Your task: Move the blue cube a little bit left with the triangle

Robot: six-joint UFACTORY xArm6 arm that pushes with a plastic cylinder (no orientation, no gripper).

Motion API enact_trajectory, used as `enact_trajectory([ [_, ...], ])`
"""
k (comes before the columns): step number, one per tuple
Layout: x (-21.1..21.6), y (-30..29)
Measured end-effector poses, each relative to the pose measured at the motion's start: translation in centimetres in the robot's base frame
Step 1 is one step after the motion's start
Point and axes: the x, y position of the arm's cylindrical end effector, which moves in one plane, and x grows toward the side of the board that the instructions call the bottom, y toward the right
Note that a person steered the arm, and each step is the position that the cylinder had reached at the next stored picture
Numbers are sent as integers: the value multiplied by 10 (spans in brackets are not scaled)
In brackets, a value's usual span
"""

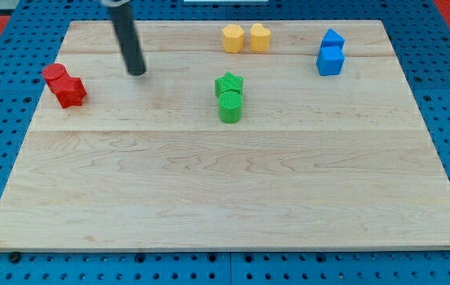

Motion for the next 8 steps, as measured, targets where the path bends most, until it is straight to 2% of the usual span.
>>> enact_trajectory([
  [1, -17, 68],
  [3, -23, 209],
  [4, -29, 253],
  [6, -81, 271],
  [7, -80, 310],
  [8, -52, 338],
])
